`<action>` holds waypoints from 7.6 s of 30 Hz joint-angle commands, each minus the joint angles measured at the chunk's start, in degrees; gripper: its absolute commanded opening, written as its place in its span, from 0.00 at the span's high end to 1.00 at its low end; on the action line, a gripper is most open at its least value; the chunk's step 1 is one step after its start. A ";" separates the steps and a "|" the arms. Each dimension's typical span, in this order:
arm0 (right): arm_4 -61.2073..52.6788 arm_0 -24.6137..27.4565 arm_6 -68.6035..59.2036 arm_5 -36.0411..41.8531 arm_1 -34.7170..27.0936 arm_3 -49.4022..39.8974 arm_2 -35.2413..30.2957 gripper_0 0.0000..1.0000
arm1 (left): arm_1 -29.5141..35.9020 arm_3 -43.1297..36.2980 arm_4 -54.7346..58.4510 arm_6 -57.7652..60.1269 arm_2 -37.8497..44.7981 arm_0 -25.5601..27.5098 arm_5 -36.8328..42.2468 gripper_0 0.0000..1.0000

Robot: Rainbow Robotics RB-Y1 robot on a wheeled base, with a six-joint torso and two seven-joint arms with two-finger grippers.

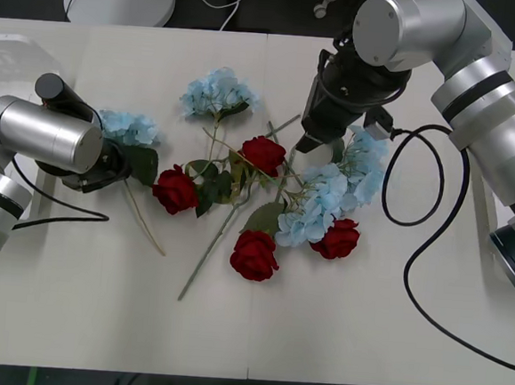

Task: Put the red flowers into the right box and the blue flowers into the left box

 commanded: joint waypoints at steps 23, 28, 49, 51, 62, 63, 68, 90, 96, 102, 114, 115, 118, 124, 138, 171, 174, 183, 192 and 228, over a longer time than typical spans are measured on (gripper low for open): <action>2.94 -2.91 3.43 -5.95 3.65 13.82 6.19 0.00 | 2.39 -8.89 4.73 -7.09 21.71 -10.26 13.62 1.00; 3.11 -2.91 4.92 -6.47 4.27 15.93 6.19 0.00 | 6.78 -5.37 4.56 -16.49 30.50 -12.28 15.37 1.00; 2.85 -3.00 9.05 -7.27 4.71 18.83 6.01 1.00 | 21.11 27.41 -3.44 -38.03 41.13 -18.08 -1.59 1.00; 3.03 -3.00 9.49 -7.27 4.62 18.92 5.75 1.00 | 21.46 30.84 -3.88 -38.46 41.04 -18.08 -4.93 1.00; 3.20 -3.52 21.01 -4.63 1.28 18.92 2.32 1.00 | 21.37 35.58 -2.39 -38.82 39.46 -15.79 -11.70 1.00; 3.03 -3.70 24.70 -4.01 0.57 18.92 2.06 1.00 | 21.37 35.58 -1.68 -38.82 39.46 -15.62 -11.78 1.00; 2.24 -4.40 42.80 -1.82 -2.68 18.75 0.83 1.00 | 21.37 35.58 0.16 -39.34 39.46 -15.26 -11.26 0.78; -13.32 -7.92 118.39 -3.22 -15.25 11.98 -7.61 1.00 | 21.28 3.50 19.50 -38.99 36.21 -7.18 19.50 0.25; -22.99 -7.92 132.89 -6.47 -16.39 7.06 -8.23 1.00 | 19.88 -5.90 30.04 -40.40 33.13 -1.55 18.10 0.17; -34.50 -7.92 144.49 -9.90 -14.45 1.96 -8.58 1.00 | 15.40 -18.82 35.49 -42.07 28.74 6.88 11.07 0.16; -43.03 -7.92 154.43 -18.08 -3.64 -7.27 -11.74 1.00 | 3.71 -38.68 40.59 -44.88 20.04 21.47 -3.79 0.12; -42.94 -7.92 154.51 -18.34 -2.68 -7.62 -11.83 1.00 | 2.83 -40.09 40.42 -45.14 19.33 22.35 -5.28 0.12; -42.50 -7.92 154.60 -19.48 0.40 -8.06 -11.74 1.00 | 0.54 -43.78 39.80 -47.43 16.87 25.16 -10.11 0.12; -41.89 -7.92 154.78 -20.54 4.18 -8.59 -11.65 1.00 | -2.62 -47.47 40.33 -54.37 10.90 30.53 -23.56 0.12; -41.71 -7.74 155.57 -20.45 5.06 -8.59 -7.70 1.00 | -6.66 -46.94 36.99 -58.33 8.17 26.40 -32.79 0.12; -41.27 -7.74 155.22 -18.87 4.88 -8.50 -7.08 0.98 | -9.48 -39.21 35.14 -57.10 10.19 17.96 -32.44 1.00; -40.66 -7.74 154.43 -18.87 4.79 -8.41 -7.08 0.39 | -9.39 -39.21 35.32 -57.10 10.46 18.40 -32.44 1.00; -40.30 -7.74 153.37 -18.87 3.65 -8.50 -7.08 0.00 | -6.93 -39.21 38.48 -57.80 13.44 21.21 -31.21 1.00; -40.13 -7.74 152.58 -17.46 1.72 -8.41 -7.17 0.00 | -3.06 -38.07 39.63 -56.13 27.33 19.80 -13.28 1.00; -13.32 3.33 6.24 -4.36 -10.06 -30.12 2.23 0.00 | 5.02 2.63 -19.00 -50.15 48.78 -2.61 4.47 1.00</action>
